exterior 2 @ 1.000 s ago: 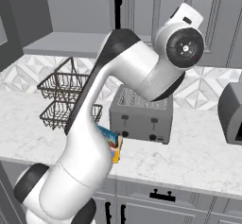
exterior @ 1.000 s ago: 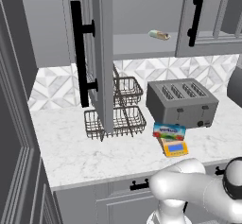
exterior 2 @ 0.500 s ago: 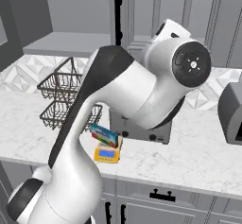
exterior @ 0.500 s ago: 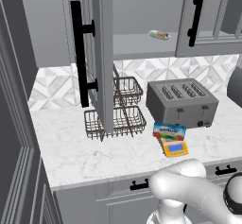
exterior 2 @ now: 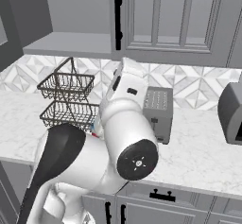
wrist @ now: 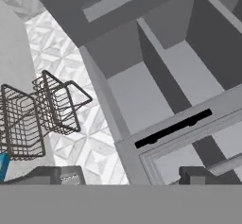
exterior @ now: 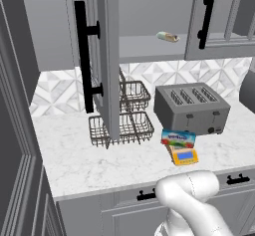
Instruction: Pick the boxed food and place it on the digital scale for weighing, and close the cabinet.
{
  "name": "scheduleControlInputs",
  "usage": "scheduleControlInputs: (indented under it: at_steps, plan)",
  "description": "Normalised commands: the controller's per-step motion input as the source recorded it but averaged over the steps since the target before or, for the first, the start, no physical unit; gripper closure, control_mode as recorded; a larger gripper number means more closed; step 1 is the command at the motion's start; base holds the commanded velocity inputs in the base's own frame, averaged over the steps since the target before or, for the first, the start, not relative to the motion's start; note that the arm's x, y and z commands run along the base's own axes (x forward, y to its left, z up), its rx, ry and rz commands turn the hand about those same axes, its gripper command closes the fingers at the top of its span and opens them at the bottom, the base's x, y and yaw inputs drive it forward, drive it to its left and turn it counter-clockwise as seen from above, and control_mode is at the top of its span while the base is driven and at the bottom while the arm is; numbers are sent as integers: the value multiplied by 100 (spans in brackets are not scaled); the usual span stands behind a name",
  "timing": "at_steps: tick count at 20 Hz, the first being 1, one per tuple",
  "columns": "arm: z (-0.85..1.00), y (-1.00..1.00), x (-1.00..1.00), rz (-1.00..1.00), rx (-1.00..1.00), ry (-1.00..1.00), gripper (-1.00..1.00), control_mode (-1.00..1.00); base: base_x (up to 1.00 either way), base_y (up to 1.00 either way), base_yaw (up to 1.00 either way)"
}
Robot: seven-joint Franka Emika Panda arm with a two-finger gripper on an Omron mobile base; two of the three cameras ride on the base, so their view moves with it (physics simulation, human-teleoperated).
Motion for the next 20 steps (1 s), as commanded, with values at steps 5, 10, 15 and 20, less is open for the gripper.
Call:
scheduleControlInputs:
  at_steps: [5,10,15,20]
  plan:
    - [-13,100,-32,0,-1,-32,-100,-100,0,0,0]
    - [-6,100,-25,0,-4,-40,-100,-100,0,0,0]
    - [0,100,-50,5,-16,-25,-100,-100,0,0,0]
    - [-12,100,-34,0,-15,-17,-100,-100,0,0,0]
